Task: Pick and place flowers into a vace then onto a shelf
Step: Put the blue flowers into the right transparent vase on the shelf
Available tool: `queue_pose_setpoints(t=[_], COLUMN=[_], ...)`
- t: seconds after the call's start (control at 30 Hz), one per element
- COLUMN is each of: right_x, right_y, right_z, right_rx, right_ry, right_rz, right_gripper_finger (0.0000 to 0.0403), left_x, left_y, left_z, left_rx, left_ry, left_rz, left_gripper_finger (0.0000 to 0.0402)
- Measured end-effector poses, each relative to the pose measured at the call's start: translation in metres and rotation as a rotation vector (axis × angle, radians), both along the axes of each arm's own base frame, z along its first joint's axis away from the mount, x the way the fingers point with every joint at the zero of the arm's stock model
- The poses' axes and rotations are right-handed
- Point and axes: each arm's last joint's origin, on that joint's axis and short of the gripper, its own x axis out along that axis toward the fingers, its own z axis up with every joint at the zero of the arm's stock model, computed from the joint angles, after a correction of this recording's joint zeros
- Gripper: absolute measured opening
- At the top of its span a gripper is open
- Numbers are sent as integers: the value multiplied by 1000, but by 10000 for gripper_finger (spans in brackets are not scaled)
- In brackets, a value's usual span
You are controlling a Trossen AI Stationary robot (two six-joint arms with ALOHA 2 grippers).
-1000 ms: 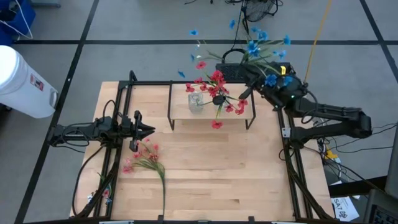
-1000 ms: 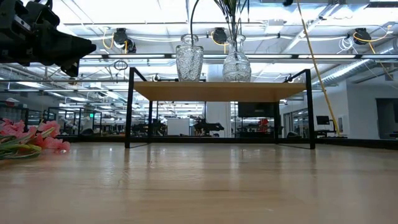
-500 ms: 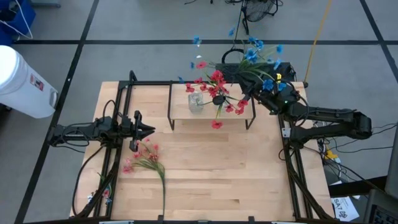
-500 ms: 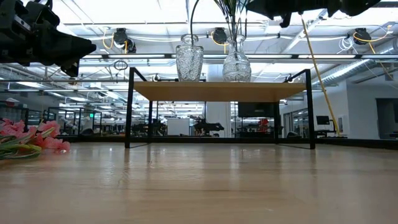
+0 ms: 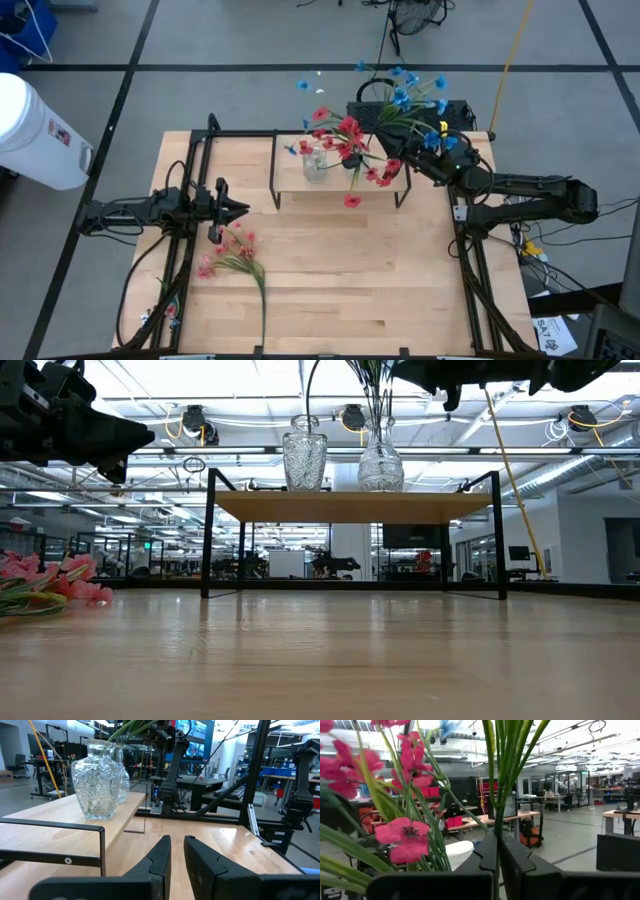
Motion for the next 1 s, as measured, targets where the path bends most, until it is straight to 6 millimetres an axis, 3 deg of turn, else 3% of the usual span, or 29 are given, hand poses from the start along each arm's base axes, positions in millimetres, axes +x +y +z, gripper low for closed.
queue_pose_setpoints(t=[1.0], right_x=[4], right_y=[0], right_z=[-29], right_rx=[18], right_ry=[113], right_rz=[46], right_gripper_finger=[0], left_x=[0], left_y=[0], left_z=[0], left_rx=[0], left_ry=[0], left_rz=[0], left_gripper_finger=[58])
